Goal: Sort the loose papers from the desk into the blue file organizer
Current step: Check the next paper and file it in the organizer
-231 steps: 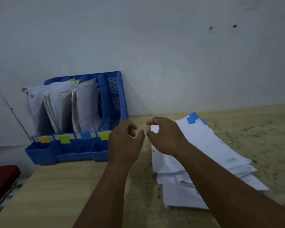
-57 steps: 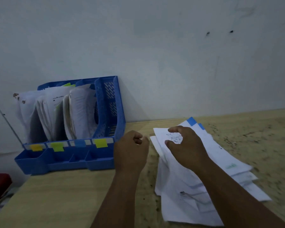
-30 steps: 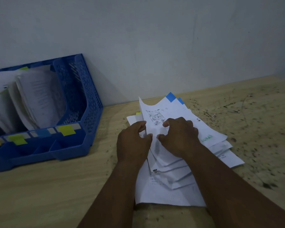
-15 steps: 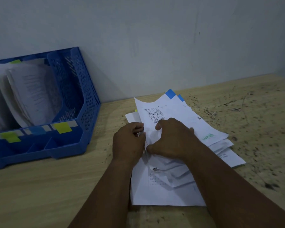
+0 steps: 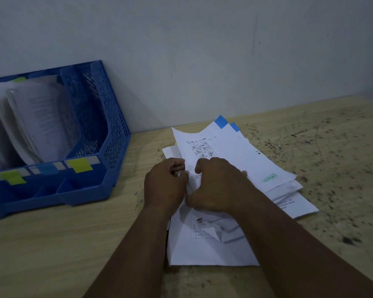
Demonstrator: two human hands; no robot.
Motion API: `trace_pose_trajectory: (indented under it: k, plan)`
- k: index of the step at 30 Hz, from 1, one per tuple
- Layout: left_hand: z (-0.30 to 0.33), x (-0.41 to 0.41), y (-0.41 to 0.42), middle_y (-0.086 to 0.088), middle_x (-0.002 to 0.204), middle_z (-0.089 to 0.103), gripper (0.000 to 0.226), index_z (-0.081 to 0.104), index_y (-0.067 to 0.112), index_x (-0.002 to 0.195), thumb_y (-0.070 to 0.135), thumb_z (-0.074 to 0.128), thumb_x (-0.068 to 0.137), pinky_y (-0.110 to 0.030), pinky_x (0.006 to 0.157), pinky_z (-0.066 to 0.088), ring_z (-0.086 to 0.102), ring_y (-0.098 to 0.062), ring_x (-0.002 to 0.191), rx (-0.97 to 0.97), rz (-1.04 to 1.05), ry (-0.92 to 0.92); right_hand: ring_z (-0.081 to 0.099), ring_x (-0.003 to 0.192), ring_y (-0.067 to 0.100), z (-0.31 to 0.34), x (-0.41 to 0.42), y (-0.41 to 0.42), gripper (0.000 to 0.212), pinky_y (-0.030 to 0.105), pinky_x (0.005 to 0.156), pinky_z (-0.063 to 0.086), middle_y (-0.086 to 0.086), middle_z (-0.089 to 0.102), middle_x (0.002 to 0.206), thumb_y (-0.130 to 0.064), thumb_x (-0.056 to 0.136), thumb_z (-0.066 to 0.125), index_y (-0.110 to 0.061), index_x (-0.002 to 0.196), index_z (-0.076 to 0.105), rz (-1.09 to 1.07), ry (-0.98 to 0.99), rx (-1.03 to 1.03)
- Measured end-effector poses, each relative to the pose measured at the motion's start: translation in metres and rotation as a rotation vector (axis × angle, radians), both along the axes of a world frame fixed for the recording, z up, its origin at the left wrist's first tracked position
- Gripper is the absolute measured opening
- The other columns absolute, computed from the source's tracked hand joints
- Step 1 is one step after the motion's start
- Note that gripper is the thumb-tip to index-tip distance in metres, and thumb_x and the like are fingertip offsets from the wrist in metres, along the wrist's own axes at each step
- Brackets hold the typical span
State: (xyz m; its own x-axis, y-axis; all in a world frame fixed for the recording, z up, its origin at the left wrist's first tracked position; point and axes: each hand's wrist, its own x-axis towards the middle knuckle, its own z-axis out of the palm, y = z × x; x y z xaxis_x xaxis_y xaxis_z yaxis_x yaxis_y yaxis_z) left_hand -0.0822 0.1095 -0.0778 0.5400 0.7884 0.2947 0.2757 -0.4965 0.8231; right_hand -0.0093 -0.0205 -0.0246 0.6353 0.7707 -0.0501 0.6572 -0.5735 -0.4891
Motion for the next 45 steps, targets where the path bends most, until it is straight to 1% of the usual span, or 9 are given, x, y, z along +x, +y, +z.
trace_pose_trajectory:
  k: [6, 9, 16, 19, 22, 25, 30, 36, 45]
  plan:
    - [0.002, -0.001, -0.003, 0.014, 0.103, 0.073, 0.032, 0.074, 0.026, 0.116, 0.017, 0.076, 0.085, -0.017, 0.084, 0.051, 0.065, 0.007, 0.09, -0.008, -0.004, -0.045, 0.051, 0.123, 0.029, -0.001, -0.006, 0.0, 0.053, 0.058, 0.104, 0.041, 0.002, 0.054, 0.125, -0.044, 0.078, 0.067, -0.026, 0.124, 0.051, 0.014, -0.017, 0.007]
    - [0.003, -0.001, -0.004, 0.016, 0.103, 0.073, 0.032, 0.073, 0.029, 0.116, 0.017, 0.077, 0.086, -0.014, 0.081, 0.051, 0.065, 0.009, 0.086, -0.012, 0.0, -0.07, 0.056, 0.112, 0.03, -0.002, -0.007, 0.001, 0.029, 0.057, 0.099, 0.045, 0.003, 0.055, 0.11, -0.037, 0.081, 0.065, -0.023, 0.099, 0.047, 0.006, -0.055, 0.041]
    - [0.004, 0.0, -0.006, 0.019, 0.099, 0.073, 0.028, 0.073, 0.03, 0.113, 0.022, 0.078, 0.086, -0.019, 0.082, 0.055, 0.066, 0.007, 0.084, 0.003, 0.013, -0.105, 0.063, 0.101, 0.029, 0.003, -0.006, 0.001, 0.032, 0.047, 0.095, 0.054, 0.007, 0.064, 0.107, -0.033, 0.081, 0.073, -0.021, 0.091, 0.045, -0.042, -0.082, 0.098]
    - [0.005, -0.001, -0.008, 0.019, 0.097, 0.073, 0.027, 0.073, 0.03, 0.114, 0.029, 0.077, 0.087, -0.005, 0.074, 0.048, 0.064, 0.01, 0.083, 0.027, 0.02, -0.081, 0.064, 0.094, 0.023, 0.003, -0.003, 0.0, 0.033, 0.039, 0.091, 0.056, 0.002, 0.06, 0.097, -0.034, 0.082, 0.075, -0.021, 0.095, 0.048, -0.115, -0.058, 0.155]
    - [0.012, -0.002, -0.012, 0.017, 0.092, 0.073, 0.034, 0.073, 0.032, 0.114, 0.051, 0.073, 0.086, -0.008, 0.069, 0.047, 0.065, 0.008, 0.081, -0.023, 0.044, -0.084, 0.058, 0.078, 0.015, 0.004, 0.001, 0.002, 0.033, 0.025, 0.074, 0.051, -0.006, 0.051, 0.083, -0.043, 0.084, 0.073, -0.021, 0.091, 0.049, -0.197, -0.039, 0.261]
    - [0.021, -0.002, -0.015, 0.013, 0.076, 0.073, 0.045, 0.077, 0.025, 0.087, 0.068, 0.062, 0.083, -0.014, 0.063, 0.047, 0.065, 0.002, 0.069, -0.13, -0.005, -0.156, 0.06, 0.074, 0.014, 0.003, -0.001, 0.005, 0.034, 0.026, 0.069, 0.044, -0.009, 0.052, 0.073, -0.05, 0.08, 0.069, -0.018, 0.077, 0.06, -0.193, -0.105, 0.35]
    - [0.034, -0.009, -0.017, -0.003, 0.061, 0.063, 0.047, 0.063, 0.017, 0.056, 0.049, 0.07, 0.09, -0.033, 0.06, 0.047, 0.057, -0.017, 0.059, -0.319, -0.144, -0.241, 0.061, 0.073, 0.008, 0.002, -0.012, 0.01, 0.021, 0.038, 0.08, 0.053, -0.008, 0.06, 0.069, -0.038, 0.071, 0.068, -0.021, 0.06, 0.062, -0.054, -0.107, 0.526]
    - [0.028, -0.01, -0.008, -0.01, 0.092, 0.078, 0.017, 0.08, 0.012, 0.095, 0.019, 0.064, 0.099, -0.054, 0.086, 0.059, 0.074, -0.033, 0.093, -0.34, -0.12, -0.319, 0.06, 0.09, 0.006, -0.01, -0.009, 0.013, 0.016, 0.038, 0.088, 0.05, -0.015, 0.064, 0.091, -0.045, 0.069, 0.061, -0.029, 0.073, 0.065, 0.022, -0.082, 0.618]
    - [0.041, -0.014, 0.003, -0.001, 0.108, 0.077, 0.018, 0.074, 0.02, 0.112, 0.017, 0.059, 0.102, -0.052, 0.09, 0.059, 0.074, -0.027, 0.1, -0.506, -0.048, -0.518, 0.026, 0.143, 0.029, -0.012, 0.019, 0.014, 0.045, 0.047, 0.112, 0.033, 0.005, 0.029, 0.156, -0.059, 0.085, 0.063, -0.04, 0.125, 0.051, -0.272, -0.033, 0.465]
